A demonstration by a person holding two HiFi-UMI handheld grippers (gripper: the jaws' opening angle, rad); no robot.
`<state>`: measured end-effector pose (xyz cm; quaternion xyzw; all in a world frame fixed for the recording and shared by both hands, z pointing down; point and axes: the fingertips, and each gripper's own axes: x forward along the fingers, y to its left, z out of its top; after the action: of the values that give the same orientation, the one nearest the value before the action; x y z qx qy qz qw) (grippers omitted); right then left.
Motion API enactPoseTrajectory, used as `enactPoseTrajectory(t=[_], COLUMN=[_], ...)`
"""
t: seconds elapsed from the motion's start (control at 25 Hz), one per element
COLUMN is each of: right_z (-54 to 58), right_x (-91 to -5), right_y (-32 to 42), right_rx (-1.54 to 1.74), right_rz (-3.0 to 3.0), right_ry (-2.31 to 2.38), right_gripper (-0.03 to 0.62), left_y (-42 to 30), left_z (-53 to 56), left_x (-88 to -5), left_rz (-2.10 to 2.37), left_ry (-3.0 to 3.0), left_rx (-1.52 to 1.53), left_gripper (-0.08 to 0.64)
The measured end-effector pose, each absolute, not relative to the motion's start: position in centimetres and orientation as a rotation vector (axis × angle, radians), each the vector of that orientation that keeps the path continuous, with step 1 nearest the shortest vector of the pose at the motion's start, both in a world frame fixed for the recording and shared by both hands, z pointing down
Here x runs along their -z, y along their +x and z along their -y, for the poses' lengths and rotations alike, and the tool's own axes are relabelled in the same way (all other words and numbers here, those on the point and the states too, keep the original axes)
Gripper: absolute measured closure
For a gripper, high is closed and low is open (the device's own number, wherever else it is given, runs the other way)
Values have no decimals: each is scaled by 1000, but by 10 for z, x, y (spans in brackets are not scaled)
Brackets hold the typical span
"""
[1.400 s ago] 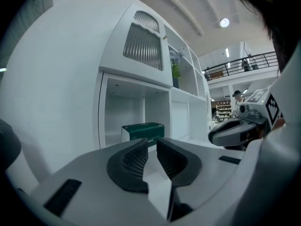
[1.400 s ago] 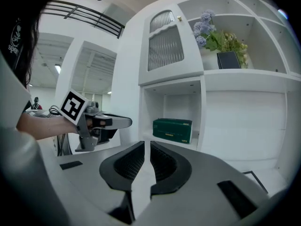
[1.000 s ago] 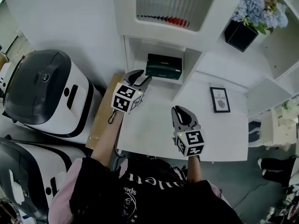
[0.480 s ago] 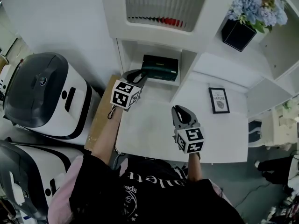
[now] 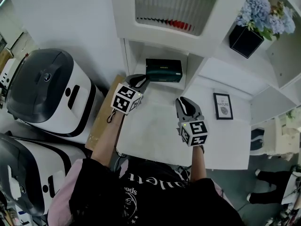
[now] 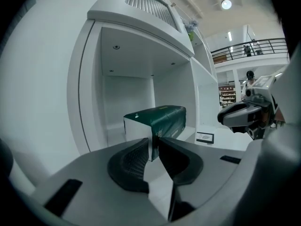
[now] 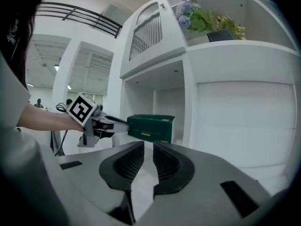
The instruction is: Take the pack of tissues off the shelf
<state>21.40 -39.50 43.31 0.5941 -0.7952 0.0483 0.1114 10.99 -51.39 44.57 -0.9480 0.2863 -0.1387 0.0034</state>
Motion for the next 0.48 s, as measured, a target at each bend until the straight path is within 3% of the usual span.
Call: enactPoseTrajectory(t=[0.28,0.4,0.48], right_z=[426,439,447], right_x=[-425,-428,-430], right_y=[222,216,210], right_rx=[-81,-75,-74], right_rz=[2350,2385,2401], right_ry=[1694,1629,1592], right_gripper=[517,406,383], left_y=[93,84,78], left_z=[502,497,495], left_x=[-446,-446,-447], left_rz=[-906,-914,-923], left_ry=[-2970,-2969,-2968], left_rx=[453,456,461], left_gripper=[489,489,491])
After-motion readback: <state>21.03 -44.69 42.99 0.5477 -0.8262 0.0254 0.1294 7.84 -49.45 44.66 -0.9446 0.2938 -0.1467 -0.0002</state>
